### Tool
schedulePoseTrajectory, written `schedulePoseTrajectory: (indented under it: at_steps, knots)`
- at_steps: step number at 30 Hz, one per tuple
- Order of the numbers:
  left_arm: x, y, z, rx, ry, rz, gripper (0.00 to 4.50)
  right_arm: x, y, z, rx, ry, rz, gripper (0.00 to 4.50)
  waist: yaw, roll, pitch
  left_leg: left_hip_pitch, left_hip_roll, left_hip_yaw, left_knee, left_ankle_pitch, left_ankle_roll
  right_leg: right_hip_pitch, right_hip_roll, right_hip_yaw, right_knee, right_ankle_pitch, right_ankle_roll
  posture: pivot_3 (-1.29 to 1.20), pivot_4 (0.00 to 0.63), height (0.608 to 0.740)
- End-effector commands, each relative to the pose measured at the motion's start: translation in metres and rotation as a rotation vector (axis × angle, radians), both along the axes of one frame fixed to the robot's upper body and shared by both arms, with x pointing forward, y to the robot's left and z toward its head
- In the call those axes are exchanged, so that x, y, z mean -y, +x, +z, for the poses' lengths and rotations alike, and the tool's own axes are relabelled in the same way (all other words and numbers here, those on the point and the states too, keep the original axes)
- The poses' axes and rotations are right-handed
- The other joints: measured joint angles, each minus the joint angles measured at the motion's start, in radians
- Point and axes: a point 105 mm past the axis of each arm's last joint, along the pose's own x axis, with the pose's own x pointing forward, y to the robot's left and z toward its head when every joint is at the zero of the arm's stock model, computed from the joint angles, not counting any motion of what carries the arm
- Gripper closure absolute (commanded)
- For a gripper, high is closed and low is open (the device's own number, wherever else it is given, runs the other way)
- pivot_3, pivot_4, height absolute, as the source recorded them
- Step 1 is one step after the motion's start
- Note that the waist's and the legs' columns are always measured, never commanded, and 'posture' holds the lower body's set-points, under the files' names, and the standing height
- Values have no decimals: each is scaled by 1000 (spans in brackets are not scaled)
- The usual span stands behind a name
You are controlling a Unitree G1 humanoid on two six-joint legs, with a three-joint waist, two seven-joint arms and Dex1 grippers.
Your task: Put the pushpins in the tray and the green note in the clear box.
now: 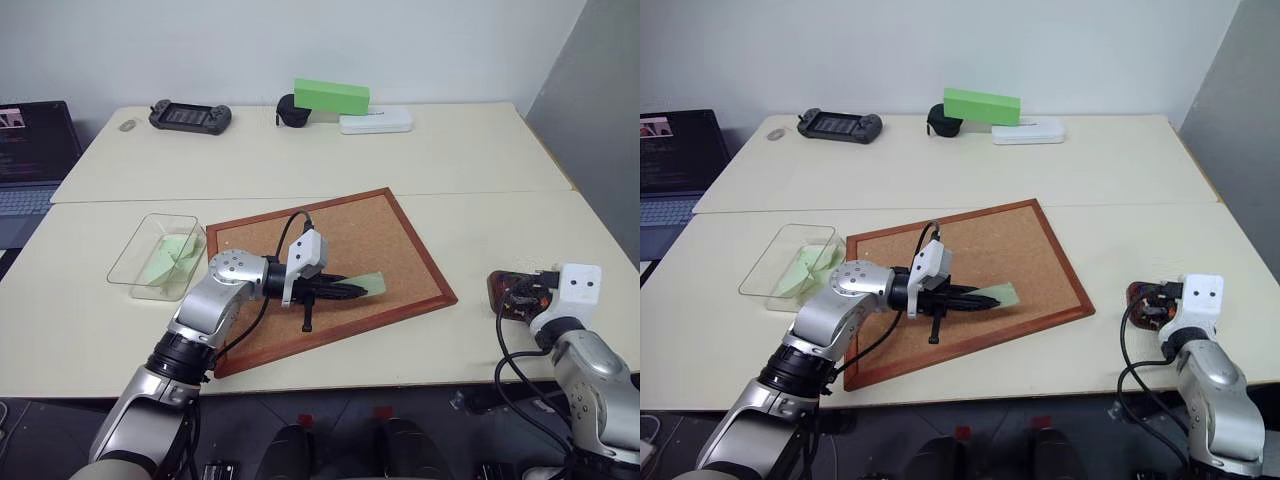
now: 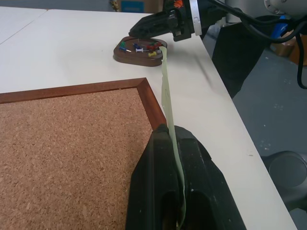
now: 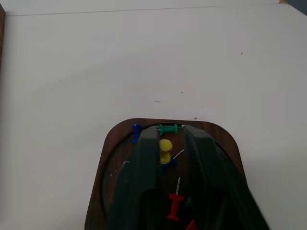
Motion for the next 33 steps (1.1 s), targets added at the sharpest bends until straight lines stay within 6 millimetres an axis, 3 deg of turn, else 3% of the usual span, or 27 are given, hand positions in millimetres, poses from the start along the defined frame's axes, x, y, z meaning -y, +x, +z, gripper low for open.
schedulePoseTrajectory:
  at_steps: [1, 12, 18, 19, 22, 24, 28, 33]
  knots:
    - [1, -2, 8, 26, -21, -16, 4500, 9, -1, 10, 33, -12, -33, 2595, 0, 0, 0, 0, 0, 0, 0, 0, 0, 0, 0, 0, 0, 0, 0, 0, 150, 740]
    - [2, -2, 10, 24, -26, -19, 4500, 13, -3, 10, 33, -25, -51, 35, 0, 0, 0, 0, 0, 0, 0, 0, 0, 0, 0, 0, 0, 0, 0, 0, 150, 740]
    - [-1, 3, 15, 17, -48, 16, 4500, 4, -3, 23, 85, -63, 29, 14, 0, 0, 0, 0, 0, 0, 0, 0, 0, 0, 0, 0, 0, 0, 0, 0, 150, 740]
    - [-1, 4, 16, 14, -54, 23, 4500, -3, -3, 26, 100, -69, 78, 14, 0, 0, 0, 0, 0, 0, 0, 0, 0, 0, 0, 0, 0, 0, 0, 0, 150, 740]
    - [-7, 11, 19, 19, -56, 81, 4500, -57, -15, 39, 142, -73, 452, 14, 0, 1, 0, 0, 0, 0, 0, 0, 0, 0, 0, 0, 0, 0, 0, 0, 150, 740]
    - [-10, 15, 20, 27, -59, 126, 4500, -80, -25, 46, 165, -56, 607, 14, -3, 1, 0, 0, 0, 0, 0, 0, 0, 0, 1, 0, 0, 0, 0, 0, 150, 740]
    - [-23, 26, 27, 60, -77, 293, 4500, -117, -37, 62, 210, -86, 849, 14, -2, 1, 0, 0, 0, -1, 1, 0, 0, 0, 3, -1, 0, 0, 0, 0, 150, 740]
    - [-48, 33, 36, 100, -101, 533, 4500, -144, -46, 78, 269, -105, 1015, 14, 0, 1, 0, 1, 2, -1, 1, 0, 0, 1, 2, 0, 0, 0, 1, 0, 150, 740]
